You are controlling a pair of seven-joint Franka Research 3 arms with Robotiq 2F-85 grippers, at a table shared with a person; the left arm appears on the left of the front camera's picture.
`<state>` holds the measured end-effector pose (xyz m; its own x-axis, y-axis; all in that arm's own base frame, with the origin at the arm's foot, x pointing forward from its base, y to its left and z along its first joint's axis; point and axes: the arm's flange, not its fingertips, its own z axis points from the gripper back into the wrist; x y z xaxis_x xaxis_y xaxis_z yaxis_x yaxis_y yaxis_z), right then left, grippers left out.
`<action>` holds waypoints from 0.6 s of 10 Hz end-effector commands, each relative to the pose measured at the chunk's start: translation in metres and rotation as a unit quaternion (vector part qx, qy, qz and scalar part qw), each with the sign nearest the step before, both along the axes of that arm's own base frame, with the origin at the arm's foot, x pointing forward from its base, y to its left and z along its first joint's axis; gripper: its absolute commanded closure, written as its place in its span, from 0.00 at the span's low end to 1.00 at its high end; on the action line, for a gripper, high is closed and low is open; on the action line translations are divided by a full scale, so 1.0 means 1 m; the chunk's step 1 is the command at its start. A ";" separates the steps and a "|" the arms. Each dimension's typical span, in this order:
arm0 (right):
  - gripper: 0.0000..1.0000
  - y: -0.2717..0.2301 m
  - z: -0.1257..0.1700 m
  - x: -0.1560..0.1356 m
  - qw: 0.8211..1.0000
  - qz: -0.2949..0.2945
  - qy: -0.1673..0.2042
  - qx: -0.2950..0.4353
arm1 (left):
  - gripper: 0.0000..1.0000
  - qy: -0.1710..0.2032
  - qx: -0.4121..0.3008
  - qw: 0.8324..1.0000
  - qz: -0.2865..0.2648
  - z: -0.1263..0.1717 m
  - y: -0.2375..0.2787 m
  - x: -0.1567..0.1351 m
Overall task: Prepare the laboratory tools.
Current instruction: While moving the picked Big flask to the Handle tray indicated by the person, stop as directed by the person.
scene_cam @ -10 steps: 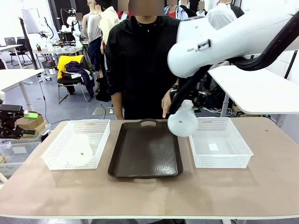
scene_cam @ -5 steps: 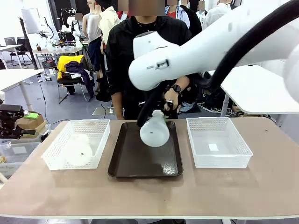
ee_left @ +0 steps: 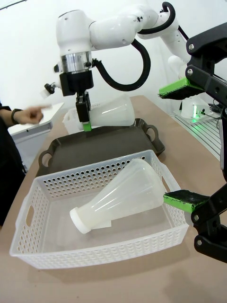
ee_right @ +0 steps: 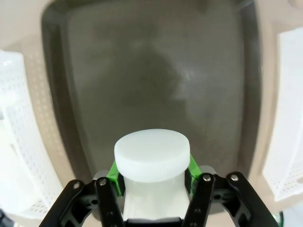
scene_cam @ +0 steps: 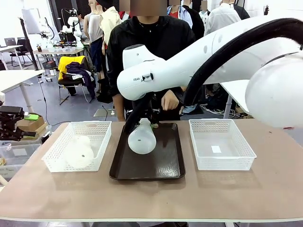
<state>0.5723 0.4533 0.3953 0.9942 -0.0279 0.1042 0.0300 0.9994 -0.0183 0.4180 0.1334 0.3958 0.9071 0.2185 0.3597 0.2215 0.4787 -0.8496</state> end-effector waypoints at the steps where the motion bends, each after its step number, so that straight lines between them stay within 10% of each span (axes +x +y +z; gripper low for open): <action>1: 1.00 0.003 -0.006 0.017 0.999 0.033 0.030 0.030 | 0.00 0.000 -0.004 1.000 0.003 0.001 0.001 -0.001; 6: 1.00 0.002 -0.026 0.034 0.997 0.028 0.048 0.045 | 0.00 0.000 -0.004 1.000 0.003 0.001 0.001 -0.001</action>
<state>0.5954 0.4500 0.3659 0.9994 0.0156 0.0314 -0.0170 0.9987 0.0471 0.4180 0.1334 0.3958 0.9071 0.2186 0.3596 0.2215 0.4787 -0.8496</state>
